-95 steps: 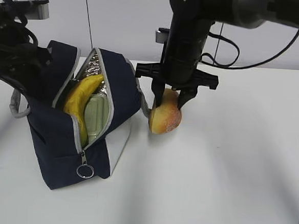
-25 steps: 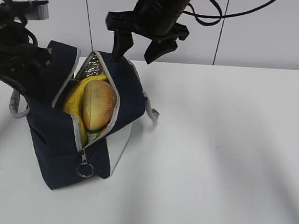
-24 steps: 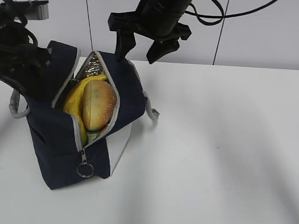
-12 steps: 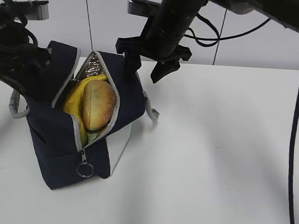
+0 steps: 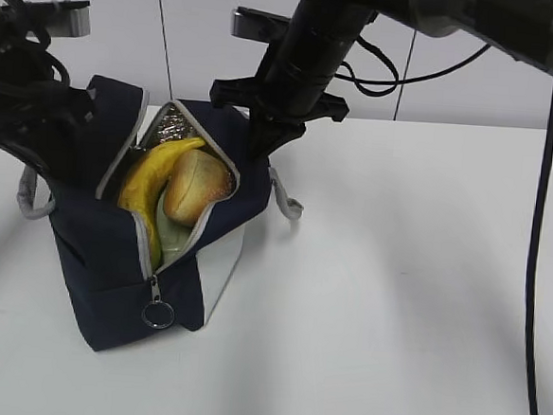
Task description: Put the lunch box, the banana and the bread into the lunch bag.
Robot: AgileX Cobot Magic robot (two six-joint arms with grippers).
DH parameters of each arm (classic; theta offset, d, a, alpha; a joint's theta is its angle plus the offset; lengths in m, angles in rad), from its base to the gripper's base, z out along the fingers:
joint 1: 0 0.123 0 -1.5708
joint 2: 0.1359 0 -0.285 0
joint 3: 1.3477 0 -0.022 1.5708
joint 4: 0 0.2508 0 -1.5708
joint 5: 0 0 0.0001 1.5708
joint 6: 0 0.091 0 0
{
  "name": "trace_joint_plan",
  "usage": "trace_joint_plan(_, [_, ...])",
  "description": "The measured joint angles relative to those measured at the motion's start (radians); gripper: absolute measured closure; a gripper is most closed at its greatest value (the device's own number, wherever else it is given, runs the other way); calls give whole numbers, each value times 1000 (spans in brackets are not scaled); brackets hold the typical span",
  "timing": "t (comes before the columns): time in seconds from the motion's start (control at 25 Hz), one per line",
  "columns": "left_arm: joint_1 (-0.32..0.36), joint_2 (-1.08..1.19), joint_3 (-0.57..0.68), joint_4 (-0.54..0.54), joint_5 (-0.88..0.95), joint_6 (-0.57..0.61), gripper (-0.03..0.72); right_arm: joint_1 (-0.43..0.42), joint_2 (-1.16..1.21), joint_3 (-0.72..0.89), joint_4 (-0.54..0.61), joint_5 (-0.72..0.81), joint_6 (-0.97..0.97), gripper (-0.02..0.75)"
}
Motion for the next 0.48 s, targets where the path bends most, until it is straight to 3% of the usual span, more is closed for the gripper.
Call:
trace_joint_plan(0.08, [0, 0, 0, 0, -5, 0, 666, 0, 0, 0, -6, 0, -5, 729])
trace_joint_plan(0.28, [0, 0, 0, -79, -50, 0, 666, 0, -27, -2, -100, 5, -3, 736])
trace_joint_plan(0.48, [0, 0, 0, -313, -125, 75, 666, 2, -107, -2, -232, 13, 7, 737])
